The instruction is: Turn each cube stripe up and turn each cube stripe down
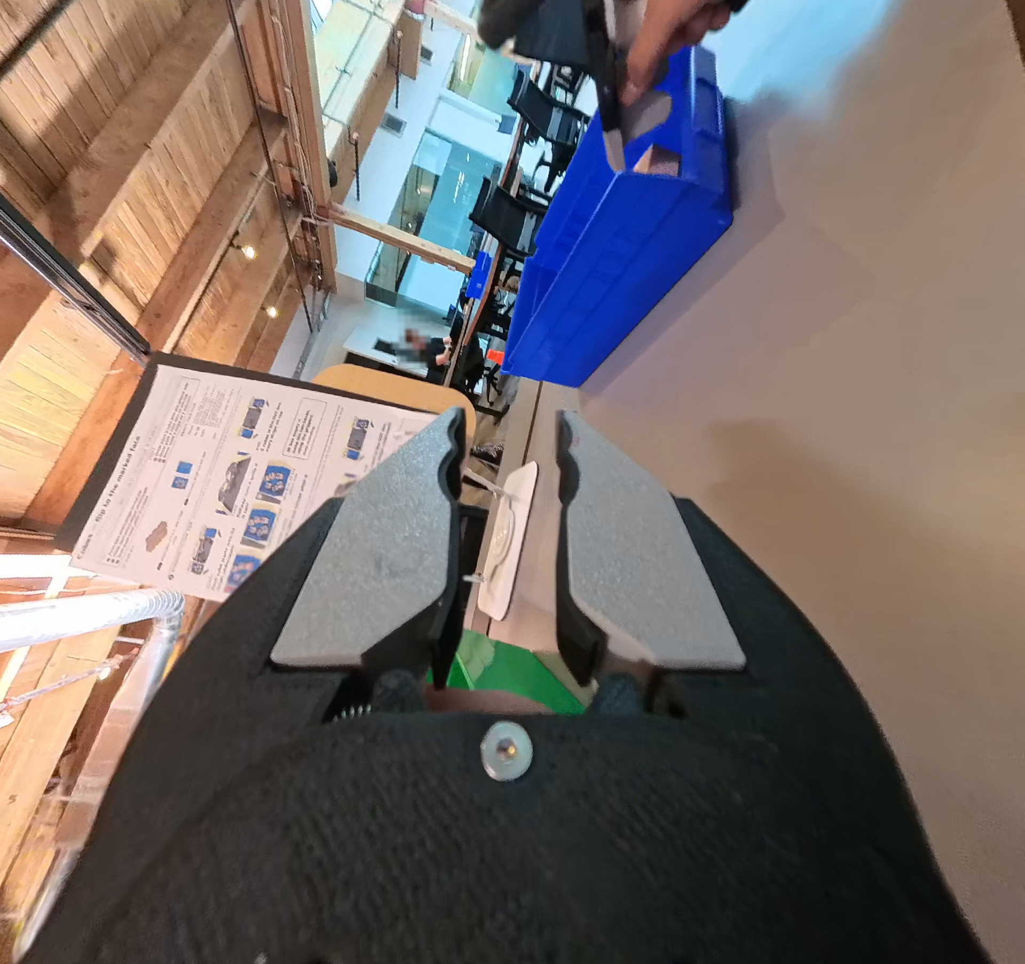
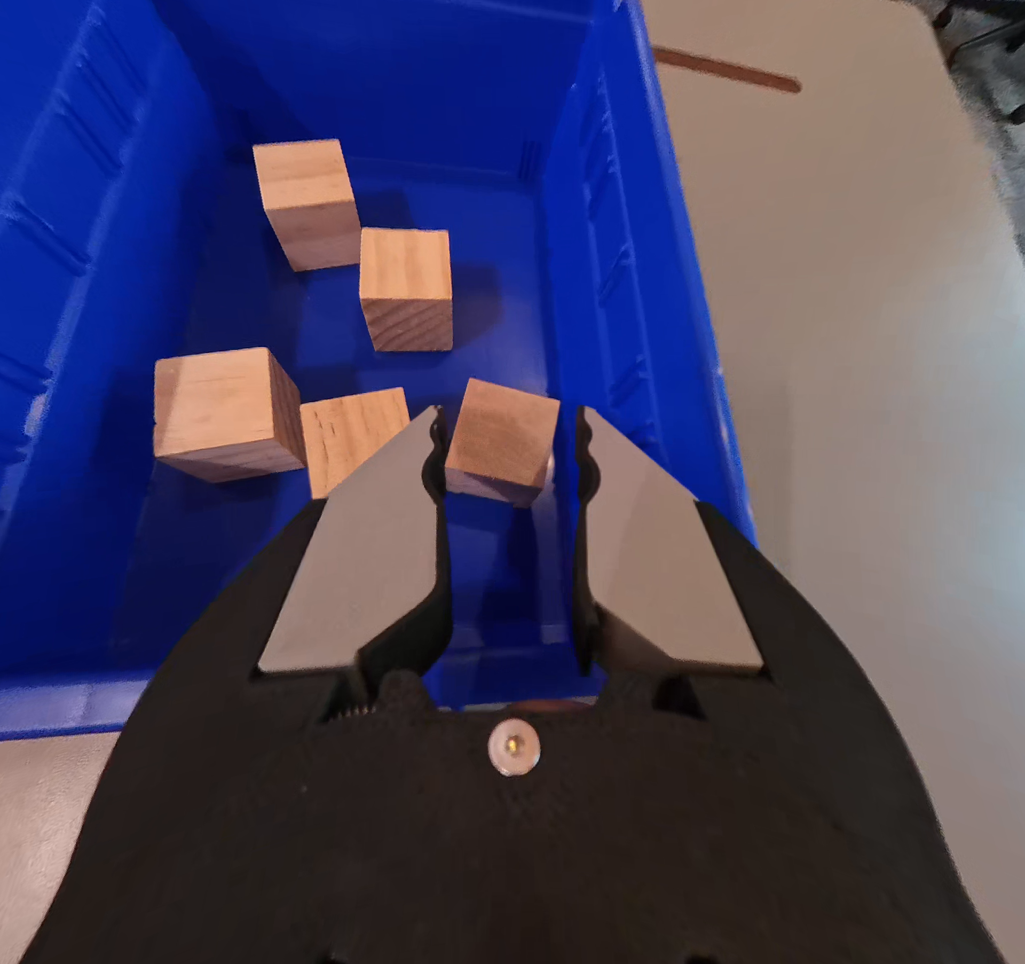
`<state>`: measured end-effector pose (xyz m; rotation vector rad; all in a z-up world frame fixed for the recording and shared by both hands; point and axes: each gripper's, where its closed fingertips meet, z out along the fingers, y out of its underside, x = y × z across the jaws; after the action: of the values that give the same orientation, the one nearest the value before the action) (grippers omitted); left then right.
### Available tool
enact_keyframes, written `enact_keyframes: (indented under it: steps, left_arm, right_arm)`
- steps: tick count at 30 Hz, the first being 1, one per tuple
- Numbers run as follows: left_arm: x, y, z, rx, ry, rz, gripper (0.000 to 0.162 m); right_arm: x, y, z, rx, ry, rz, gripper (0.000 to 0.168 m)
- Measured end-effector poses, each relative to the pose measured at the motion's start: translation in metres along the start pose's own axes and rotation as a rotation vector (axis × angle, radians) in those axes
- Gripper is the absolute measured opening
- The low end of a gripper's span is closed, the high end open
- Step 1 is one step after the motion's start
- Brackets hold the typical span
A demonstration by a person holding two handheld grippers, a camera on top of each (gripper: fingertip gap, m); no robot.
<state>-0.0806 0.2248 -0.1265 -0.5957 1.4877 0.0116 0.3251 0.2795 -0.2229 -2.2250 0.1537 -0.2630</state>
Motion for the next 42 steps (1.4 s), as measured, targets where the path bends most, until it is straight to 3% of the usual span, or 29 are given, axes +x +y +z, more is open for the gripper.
enact_keyframes:
  steps: [5,8,11,14,19,21,23,26,28,30,31,34,36,42]
  left_arm:
    - [-0.003,0.039,0.008,-0.190,0.021,-0.136,0.031]
    - [-0.015,0.085,0.006,-0.377,-0.023,-0.365,0.032]
    - [-0.016,0.123,0.000,-0.480,-0.035,-0.657,0.050]
    - [-0.033,0.147,-0.009,-0.469,-0.130,-0.885,0.071]
    - [-0.076,0.184,-0.042,-0.450,-0.359,-1.075,0.076]
    - [-0.086,0.199,-0.055,-0.462,-0.436,-1.124,0.072]
    - [-0.097,0.219,-0.068,-0.500,-0.563,-1.191,0.057]
    - [-0.104,0.246,-0.087,-0.582,-0.723,-1.278,0.057]
    - [-0.104,0.248,-0.086,-0.574,-0.719,-1.307,0.064]
    - [-0.100,0.244,-0.081,-0.567,-0.670,-1.306,0.093]
    - [-0.097,0.243,-0.078,-0.574,-0.642,-1.305,0.095]
    - [-0.092,0.240,-0.073,-0.565,-0.596,-1.298,0.091]
    - [-0.096,0.239,-0.074,-0.541,-0.613,-1.290,0.068]
    - [-0.094,0.239,-0.073,-0.513,-0.586,-1.313,0.074]
  right_arm:
    - [-0.003,-0.035,-0.032,0.171,-0.030,0.047,0.047]
    - [-0.011,-0.058,-0.060,0.299,-0.075,0.071,0.046]
    - [-0.020,-0.076,-0.086,0.404,-0.122,0.089,0.046]
    - [-0.029,-0.085,-0.101,0.449,-0.177,0.099,0.045]
    - [-0.033,-0.084,-0.098,0.440,-0.194,0.100,0.044]
    - [-0.034,-0.082,-0.093,0.421,-0.207,0.111,0.044]
    - [-0.038,-0.082,-0.092,0.419,-0.230,0.121,0.045]
    - [-0.042,-0.085,-0.095,0.428,-0.244,0.117,0.044]
    - [-0.042,-0.086,-0.096,0.433,-0.236,0.108,0.044]
    - [-0.043,-0.087,-0.098,0.439,-0.237,0.106,0.044]
    - [-0.043,-0.088,-0.099,0.444,-0.239,0.107,0.044]
    - [-0.045,-0.090,-0.103,0.458,-0.252,0.111,0.042]
    - [-0.046,-0.090,-0.104,0.457,-0.250,0.106,0.043]
    - [-0.045,-0.092,-0.110,0.475,-0.253,0.106,0.042]
